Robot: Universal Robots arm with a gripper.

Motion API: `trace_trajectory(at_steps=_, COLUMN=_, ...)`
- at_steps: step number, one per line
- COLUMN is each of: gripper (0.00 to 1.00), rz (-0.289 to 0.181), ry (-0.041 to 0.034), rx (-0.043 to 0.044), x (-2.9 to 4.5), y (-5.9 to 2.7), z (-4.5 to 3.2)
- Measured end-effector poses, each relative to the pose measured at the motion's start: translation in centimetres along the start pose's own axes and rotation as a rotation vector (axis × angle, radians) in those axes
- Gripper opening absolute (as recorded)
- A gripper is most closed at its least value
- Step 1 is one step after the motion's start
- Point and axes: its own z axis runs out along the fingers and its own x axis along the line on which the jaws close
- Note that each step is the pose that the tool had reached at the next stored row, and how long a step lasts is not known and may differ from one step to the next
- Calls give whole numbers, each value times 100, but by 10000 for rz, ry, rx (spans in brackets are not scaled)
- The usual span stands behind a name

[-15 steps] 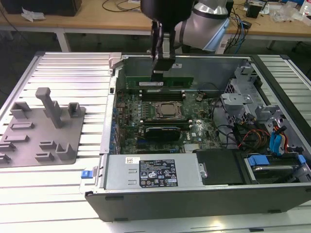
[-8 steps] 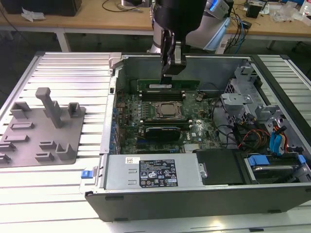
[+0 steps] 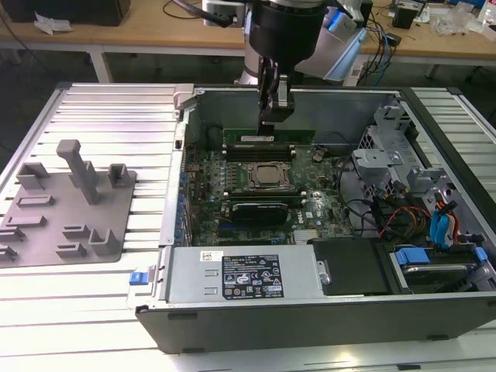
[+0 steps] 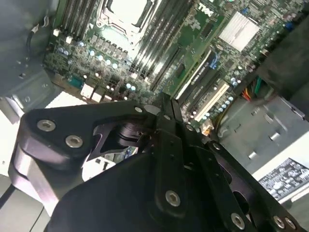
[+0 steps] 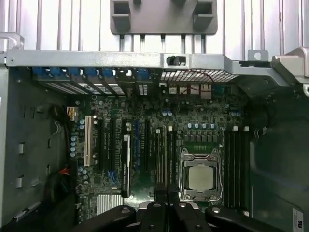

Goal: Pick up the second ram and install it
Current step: 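Pick up the second ram and move it above second insertion slot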

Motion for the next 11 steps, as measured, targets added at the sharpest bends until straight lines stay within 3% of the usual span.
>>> trace_trajectory(at_steps=6, gripper=9, rz=-3, ry=-1, rx=0, x=-166, y=-50, z=234)
trace_trajectory(at_steps=11, gripper=9, rz=0, ry=0, rx=-2, x=-218, y=-81, z=422)
